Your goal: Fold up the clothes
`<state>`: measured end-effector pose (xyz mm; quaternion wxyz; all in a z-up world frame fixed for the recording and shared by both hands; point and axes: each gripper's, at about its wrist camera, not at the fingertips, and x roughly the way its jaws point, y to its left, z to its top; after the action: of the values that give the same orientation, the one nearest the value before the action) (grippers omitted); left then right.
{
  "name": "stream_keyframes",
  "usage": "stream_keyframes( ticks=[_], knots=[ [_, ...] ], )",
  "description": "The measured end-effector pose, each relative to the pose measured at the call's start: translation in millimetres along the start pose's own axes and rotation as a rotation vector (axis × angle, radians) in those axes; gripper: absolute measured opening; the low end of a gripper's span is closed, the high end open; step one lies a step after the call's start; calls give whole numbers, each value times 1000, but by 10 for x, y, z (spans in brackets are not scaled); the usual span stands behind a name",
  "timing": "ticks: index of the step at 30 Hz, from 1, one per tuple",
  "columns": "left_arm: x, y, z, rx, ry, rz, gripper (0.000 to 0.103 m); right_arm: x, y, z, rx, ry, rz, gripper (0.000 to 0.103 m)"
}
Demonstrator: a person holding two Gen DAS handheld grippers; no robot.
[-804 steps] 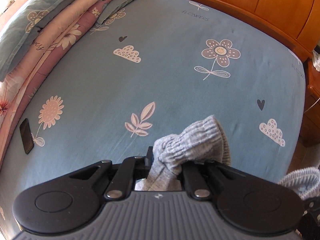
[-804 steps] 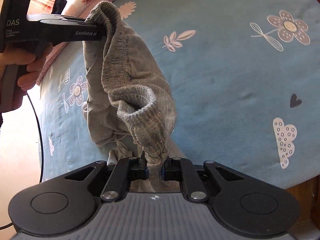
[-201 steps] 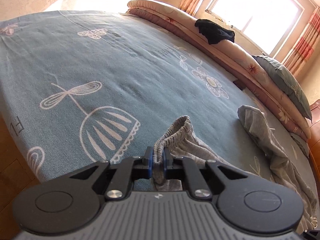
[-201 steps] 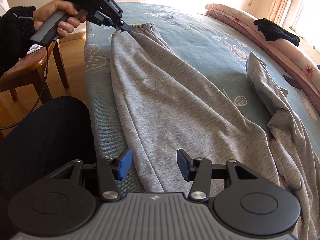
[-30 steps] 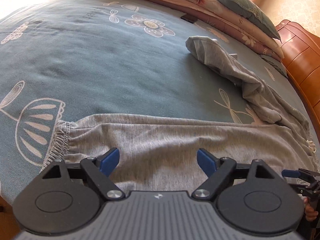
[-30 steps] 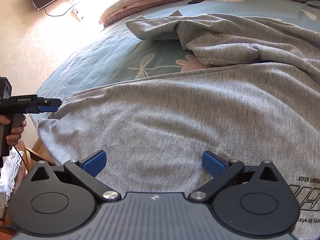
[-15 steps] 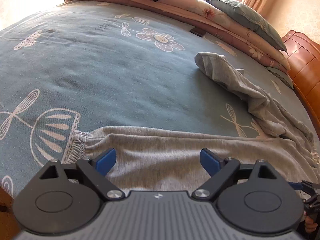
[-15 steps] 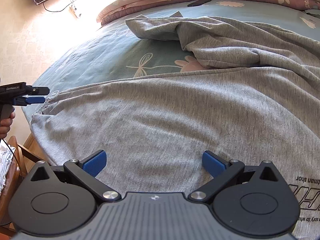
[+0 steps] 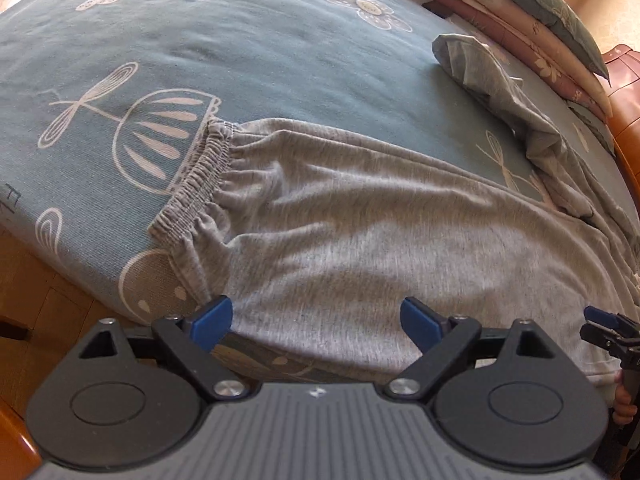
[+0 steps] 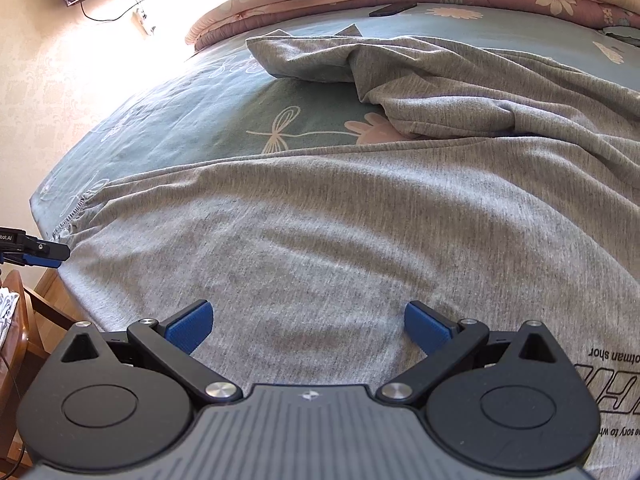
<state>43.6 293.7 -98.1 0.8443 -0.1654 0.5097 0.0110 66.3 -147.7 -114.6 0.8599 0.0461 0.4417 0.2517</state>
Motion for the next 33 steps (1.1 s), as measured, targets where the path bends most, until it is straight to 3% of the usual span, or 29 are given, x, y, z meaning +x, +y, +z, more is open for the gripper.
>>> stream_keyframes(
  ticks=[1,5,8,11,16,17,20,24,25,26,29,31,33],
  knots=[
    [-56,-26,19,10,-26,-6,91,4,4,5,1,2,-2,103],
    [-101,-132,162,16,-104,-157,91,16,48,-9,-28,6,-21,103],
    [138,-256,302,48,-102,-174,91,26,86,-18,-51,10,-39,103],
    [461,-238,430,27,-91,-130,91,40,122,-32,-79,13,-56,103],
    [533,-156,634,6,-187,49,90,76,213,-76,-156,17,-101,103],
    [519,-137,666,-26,-180,43,89,88,240,-93,-180,16,-114,103],
    [414,-255,659,-27,-165,-51,90,123,310,-156,-251,8,-150,103],
    [356,-827,505,142,-132,-235,91,122,340,-169,-287,6,-159,103],
    [386,-950,470,179,-124,-251,91,83,315,-148,-268,7,-149,103],
    [458,-1098,429,222,-108,-247,91,42,289,-127,-248,8,-138,103],
    [772,-1264,402,258,-31,-82,89,-165,129,-103,-176,-22,-118,103],
    [773,-1307,420,266,-65,-30,91,-344,-32,-116,-122,-58,-126,103],
    [745,-1341,467,223,-31,9,91,-512,-234,-152,-70,-98,-135,103]
  ],
)
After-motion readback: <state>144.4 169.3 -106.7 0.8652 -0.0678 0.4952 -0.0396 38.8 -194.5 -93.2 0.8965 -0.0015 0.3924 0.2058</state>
